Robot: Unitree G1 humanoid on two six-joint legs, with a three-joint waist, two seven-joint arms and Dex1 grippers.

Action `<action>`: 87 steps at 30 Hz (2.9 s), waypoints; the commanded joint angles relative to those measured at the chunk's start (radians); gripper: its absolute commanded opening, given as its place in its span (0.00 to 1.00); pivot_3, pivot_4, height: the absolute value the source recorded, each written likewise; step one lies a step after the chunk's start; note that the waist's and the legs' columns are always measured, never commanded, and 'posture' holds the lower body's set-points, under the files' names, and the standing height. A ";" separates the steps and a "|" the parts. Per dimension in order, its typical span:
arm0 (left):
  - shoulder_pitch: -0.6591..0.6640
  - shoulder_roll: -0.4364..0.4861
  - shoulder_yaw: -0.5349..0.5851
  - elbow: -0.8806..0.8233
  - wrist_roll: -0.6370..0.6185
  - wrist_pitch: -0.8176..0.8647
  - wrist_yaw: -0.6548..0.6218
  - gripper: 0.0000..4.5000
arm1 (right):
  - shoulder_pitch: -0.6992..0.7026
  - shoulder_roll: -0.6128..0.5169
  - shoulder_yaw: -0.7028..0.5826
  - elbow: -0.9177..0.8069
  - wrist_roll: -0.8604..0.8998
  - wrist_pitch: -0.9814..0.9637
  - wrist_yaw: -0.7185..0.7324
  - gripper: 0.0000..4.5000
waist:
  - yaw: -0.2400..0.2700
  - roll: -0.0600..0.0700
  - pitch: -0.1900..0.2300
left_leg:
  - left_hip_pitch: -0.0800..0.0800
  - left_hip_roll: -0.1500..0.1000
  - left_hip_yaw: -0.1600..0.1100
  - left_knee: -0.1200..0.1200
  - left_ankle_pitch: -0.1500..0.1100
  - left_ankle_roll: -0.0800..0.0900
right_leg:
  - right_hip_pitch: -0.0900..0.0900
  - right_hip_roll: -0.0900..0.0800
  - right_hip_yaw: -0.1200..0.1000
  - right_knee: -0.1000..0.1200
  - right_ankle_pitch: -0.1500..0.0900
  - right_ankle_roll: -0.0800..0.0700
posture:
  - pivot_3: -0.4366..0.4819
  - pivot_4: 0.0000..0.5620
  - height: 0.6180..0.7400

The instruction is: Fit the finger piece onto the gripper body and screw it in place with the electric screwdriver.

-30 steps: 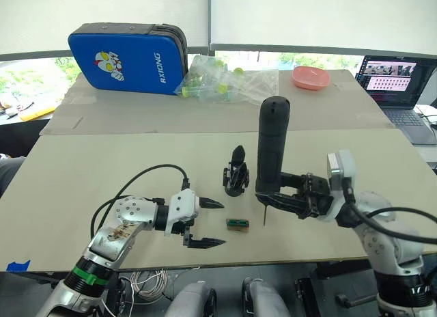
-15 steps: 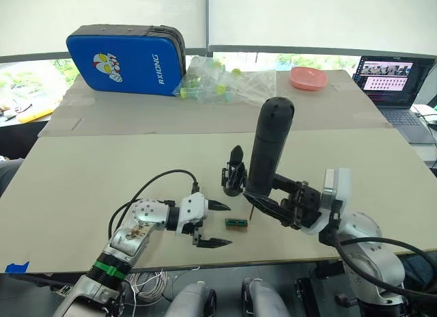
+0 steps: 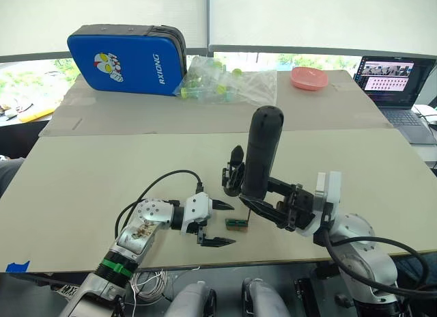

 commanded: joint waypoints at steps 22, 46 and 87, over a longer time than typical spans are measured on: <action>-0.023 0.001 -0.001 -0.031 0.019 0.023 0.009 1.00 | -0.039 0.007 0.003 0.041 0.012 -0.080 0.009 0.42 | 0.000 0.000 0.000 | 0.000 0.000 0.000 0.000 0.000 0.000 | 0.000 0.000 0.000 0.000 0.000 0.000 | 0.48 0.27 1.00; -0.016 -0.005 -0.001 -0.028 0.032 0.019 0.008 1.00 | -0.045 0.007 0.024 0.042 0.015 -0.091 0.009 0.42 | 0.000 0.000 0.000 | 0.000 0.000 0.000 0.000 0.000 0.000 | 0.000 0.000 0.000 0.000 0.000 0.000 | 0.48 0.27 1.00; -0.041 -0.017 -0.008 0.000 0.038 0.011 0.007 1.00 | -0.067 -0.024 0.014 0.057 0.025 -0.076 0.005 0.42 | 0.000 0.000 0.000 | 0.000 0.000 0.000 0.000 0.000 0.000 | 0.000 0.000 0.000 0.000 0.000 0.000 | 0.48 0.27 1.00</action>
